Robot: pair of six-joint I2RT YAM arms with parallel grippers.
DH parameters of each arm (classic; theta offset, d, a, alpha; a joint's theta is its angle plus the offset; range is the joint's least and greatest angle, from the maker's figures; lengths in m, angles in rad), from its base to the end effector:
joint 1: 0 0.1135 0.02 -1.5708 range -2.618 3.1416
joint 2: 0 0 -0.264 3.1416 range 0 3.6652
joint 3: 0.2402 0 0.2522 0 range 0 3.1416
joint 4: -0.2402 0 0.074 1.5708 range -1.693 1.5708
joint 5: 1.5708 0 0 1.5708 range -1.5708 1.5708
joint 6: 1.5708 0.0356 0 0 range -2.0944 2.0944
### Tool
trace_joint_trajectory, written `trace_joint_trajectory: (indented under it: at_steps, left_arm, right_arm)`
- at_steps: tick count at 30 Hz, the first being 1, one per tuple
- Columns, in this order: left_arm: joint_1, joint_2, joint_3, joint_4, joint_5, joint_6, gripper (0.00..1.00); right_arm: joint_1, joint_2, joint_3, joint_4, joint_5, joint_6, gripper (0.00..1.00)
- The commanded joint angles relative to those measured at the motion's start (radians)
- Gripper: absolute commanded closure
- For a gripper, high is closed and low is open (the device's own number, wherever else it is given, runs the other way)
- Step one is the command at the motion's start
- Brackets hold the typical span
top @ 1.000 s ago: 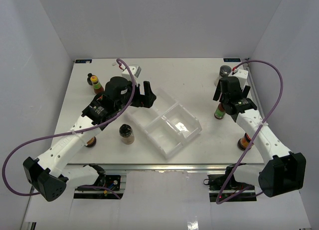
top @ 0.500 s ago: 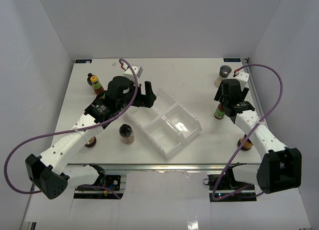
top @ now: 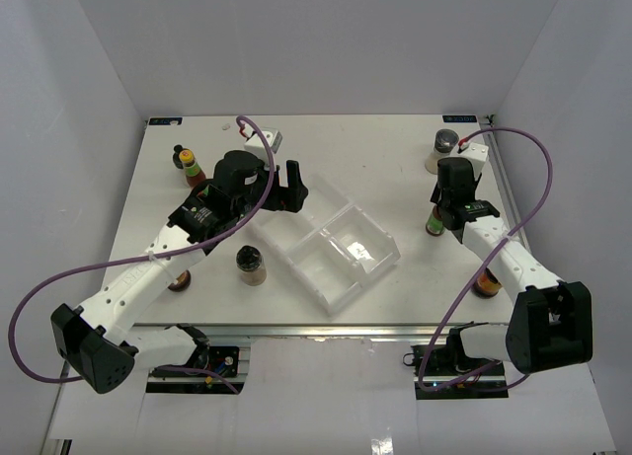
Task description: Organize the condiment bottles
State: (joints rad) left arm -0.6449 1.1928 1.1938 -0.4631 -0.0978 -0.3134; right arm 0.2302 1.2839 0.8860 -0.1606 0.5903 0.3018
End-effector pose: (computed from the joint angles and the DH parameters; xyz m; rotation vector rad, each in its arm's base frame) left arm 0.2142 -0.1568 0.3703 0.2792 2.0487 -0.5001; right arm 0.2793 0.0451 0.2722 0.4107 1.9977 -0.2969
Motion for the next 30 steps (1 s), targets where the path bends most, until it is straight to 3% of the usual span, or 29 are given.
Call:
trace_joint_trajectory:
  at_steps: [1, 18, 25, 30]
  left_arm:
    - [0.002, -0.001, 0.018, 0.013, -0.011, 0.013, 0.02]
    - [0.002, -0.016, 0.026, 0.001, -0.005, 0.004, 0.02]
    - [0.002, -0.015, 0.036, 0.019, -0.005, -0.012, 0.02]
    - [0.028, -0.003, 0.058, -0.006, -0.071, -0.031, 0.02]
  right_arm:
    - [-0.001, -0.019, 0.030, 0.084, 0.047, -0.084, 0.92]
    - [0.043, -0.154, 0.010, 0.212, -0.207, -0.246, 0.92]
    - [0.109, -0.143, 0.152, 0.181, -0.368, -0.264, 0.92]
    - [0.206, -0.050, 0.305, 0.171, -0.387, -0.285, 0.92]
